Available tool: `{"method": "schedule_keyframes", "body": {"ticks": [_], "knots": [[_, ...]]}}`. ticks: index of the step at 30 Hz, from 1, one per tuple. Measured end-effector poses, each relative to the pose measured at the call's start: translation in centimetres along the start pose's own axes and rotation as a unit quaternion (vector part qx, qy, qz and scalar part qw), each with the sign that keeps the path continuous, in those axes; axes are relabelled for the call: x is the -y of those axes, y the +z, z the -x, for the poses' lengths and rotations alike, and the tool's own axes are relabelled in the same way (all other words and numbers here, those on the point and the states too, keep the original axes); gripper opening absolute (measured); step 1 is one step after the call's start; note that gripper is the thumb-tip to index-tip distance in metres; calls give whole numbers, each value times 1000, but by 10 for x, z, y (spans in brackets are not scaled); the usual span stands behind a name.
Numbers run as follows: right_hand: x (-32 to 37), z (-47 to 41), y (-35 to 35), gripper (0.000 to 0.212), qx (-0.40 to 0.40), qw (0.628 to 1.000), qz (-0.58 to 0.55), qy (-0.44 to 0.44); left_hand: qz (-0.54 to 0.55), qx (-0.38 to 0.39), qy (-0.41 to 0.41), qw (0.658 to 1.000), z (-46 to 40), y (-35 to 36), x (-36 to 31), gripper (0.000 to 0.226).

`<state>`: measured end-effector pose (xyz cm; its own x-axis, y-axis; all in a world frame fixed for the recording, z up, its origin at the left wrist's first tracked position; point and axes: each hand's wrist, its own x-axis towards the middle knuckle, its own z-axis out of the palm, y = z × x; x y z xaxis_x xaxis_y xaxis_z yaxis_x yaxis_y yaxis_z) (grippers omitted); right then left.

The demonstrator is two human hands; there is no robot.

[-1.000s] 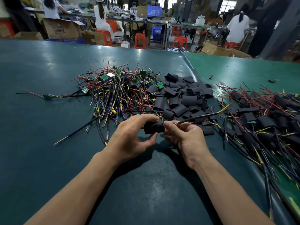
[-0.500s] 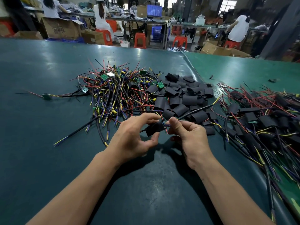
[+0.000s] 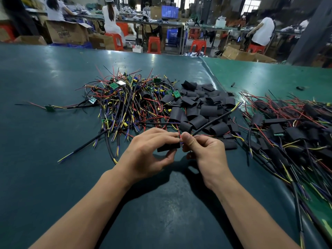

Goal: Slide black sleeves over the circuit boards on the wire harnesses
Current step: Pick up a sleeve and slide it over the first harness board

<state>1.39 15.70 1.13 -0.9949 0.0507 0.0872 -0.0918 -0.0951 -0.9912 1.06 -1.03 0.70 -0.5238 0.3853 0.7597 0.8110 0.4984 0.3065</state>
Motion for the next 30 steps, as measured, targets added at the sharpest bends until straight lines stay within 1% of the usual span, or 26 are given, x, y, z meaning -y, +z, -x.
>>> {"method": "schedule_keyframes", "body": {"ticks": [4, 9, 11, 14, 16, 18, 22, 26, 30], "knots": [[1, -1, 0, 35, 19, 998, -45, 46, 11, -9, 7, 1000, -1, 2, -1, 27], [1, -1, -1, 32, 41, 996, -61, 43, 26, -5, -18, 999, 0, 0, 0, 36], [1, 0, 1, 33, 34, 996, -67, 39, 11, 5, -30, 999, 1, -2, 1, 39], [2, -1, 2, 40, -4, 997, -69, 37, -42, 7, -96, 995, 2, -8, 7, 50], [2, -2, 1, 42, -25, 997, -59, 34, -65, 2, -123, 990, 3, -10, 11, 49], [3, -2, 1, 41, -22, 998, -44, 30, -72, 9, -132, 989, 3, -11, 13, 47], [4, 1, 1, 38, -4, 999, -31, 21, -76, 13, -119, 990, 3, -14, 13, 52], [3, 3, 2, 28, 6, 1000, 6, 5, -84, -2, -98, 992, 3, -14, 11, 54], [3, 6, 6, 24, 13, 1000, 0, -15, -101, -12, -85, 991, 4, -13, 9, 53]]}}
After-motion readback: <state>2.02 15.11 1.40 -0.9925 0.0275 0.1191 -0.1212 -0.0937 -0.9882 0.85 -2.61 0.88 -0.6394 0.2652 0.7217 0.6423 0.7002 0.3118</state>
